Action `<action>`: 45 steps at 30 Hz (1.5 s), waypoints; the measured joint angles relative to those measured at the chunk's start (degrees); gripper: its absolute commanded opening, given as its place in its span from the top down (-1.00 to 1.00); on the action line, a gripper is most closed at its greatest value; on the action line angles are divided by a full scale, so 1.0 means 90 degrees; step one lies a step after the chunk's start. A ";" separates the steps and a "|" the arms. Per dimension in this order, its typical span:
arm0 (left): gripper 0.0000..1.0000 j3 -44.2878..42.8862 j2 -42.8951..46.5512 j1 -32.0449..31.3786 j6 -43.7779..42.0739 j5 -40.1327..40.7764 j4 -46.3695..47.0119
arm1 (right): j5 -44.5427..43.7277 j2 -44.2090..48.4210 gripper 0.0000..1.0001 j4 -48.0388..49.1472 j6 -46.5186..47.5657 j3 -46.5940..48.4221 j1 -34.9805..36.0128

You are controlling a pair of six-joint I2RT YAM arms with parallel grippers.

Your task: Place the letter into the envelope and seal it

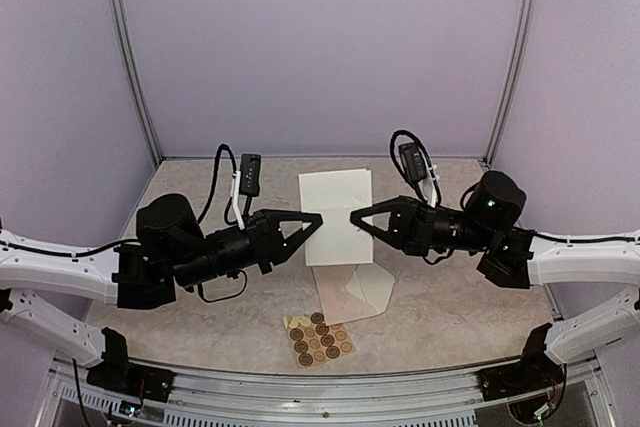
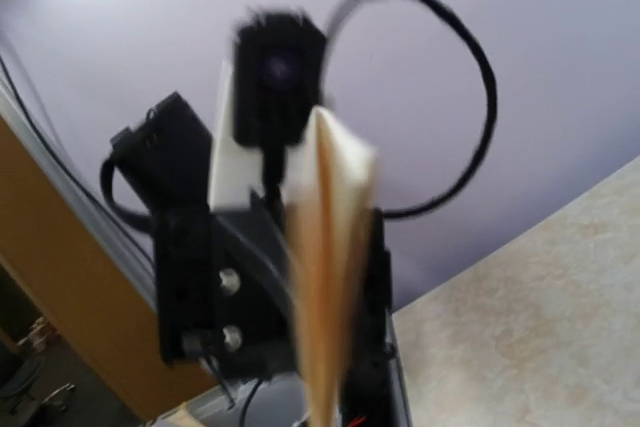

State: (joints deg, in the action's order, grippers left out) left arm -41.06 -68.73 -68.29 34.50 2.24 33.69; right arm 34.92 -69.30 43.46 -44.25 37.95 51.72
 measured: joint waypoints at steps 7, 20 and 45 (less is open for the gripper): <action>0.00 0.0000 -0.0457 0.0044 0.0408 0.0503 -0.0663 | -0.0760 0.0396 1.00 -0.1411 0.0330 0.0175 -0.0299; 0.01 0.0248 -0.1877 0.0816 0.2157 0.0362 -0.1248 | -0.0816 -0.0151 1.00 -0.4408 0.0704 -0.0002 -0.2271; 0.12 -0.0457 -0.4107 0.1156 0.2642 -0.0398 -0.1275 | -0.0308 -0.2108 1.00 -0.5163 0.1105 0.0100 -0.2608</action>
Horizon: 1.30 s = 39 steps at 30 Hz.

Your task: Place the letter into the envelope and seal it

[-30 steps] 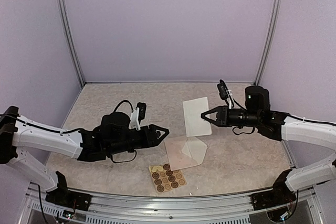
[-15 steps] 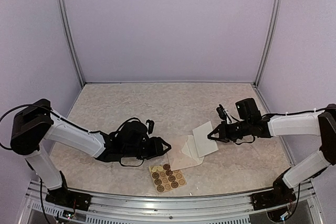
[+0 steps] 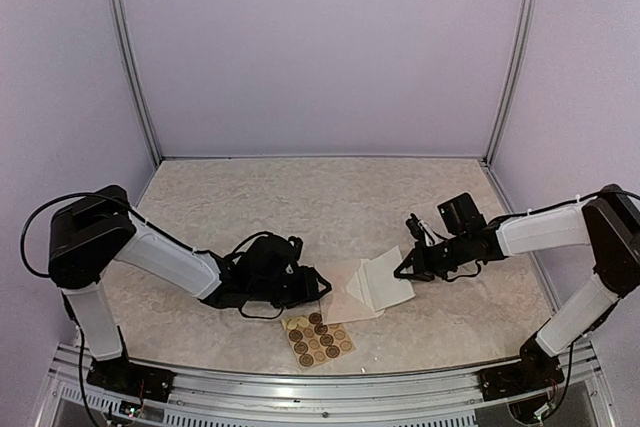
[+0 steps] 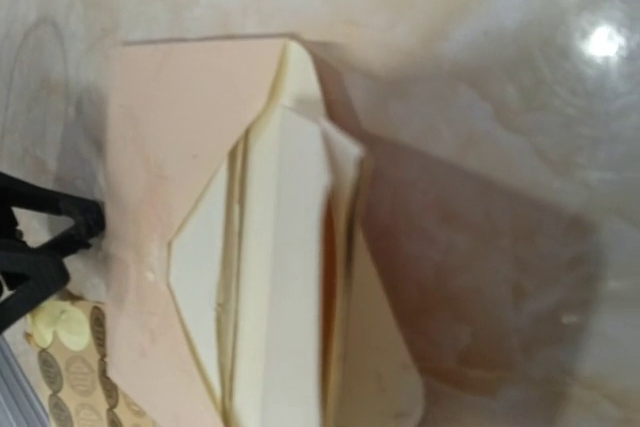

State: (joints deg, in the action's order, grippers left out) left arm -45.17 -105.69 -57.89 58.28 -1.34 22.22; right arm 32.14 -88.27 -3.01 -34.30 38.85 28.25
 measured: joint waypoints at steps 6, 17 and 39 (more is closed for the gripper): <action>0.24 -0.0029 -0.0109 0.0002 0.0022 -0.0085 0.0131 | -0.0182 -0.0051 1.00 -0.0097 0.0019 0.0000 0.0000; 0.27 -0.0036 -0.0231 0.0007 0.0051 -0.0216 0.0355 | -0.0338 -0.0253 1.00 -0.0104 -0.0100 0.0000 0.0063; 0.36 -0.0131 -0.0338 0.0007 0.0051 -0.0318 0.0396 | -0.0146 -0.0811 1.00 0.0714 -0.0772 0.0143 0.0593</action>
State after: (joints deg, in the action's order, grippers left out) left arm -46.35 -108.73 -57.82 58.74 -4.21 25.78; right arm 30.83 -95.57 3.42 -41.25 40.14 33.58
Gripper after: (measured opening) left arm 0.343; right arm 0.003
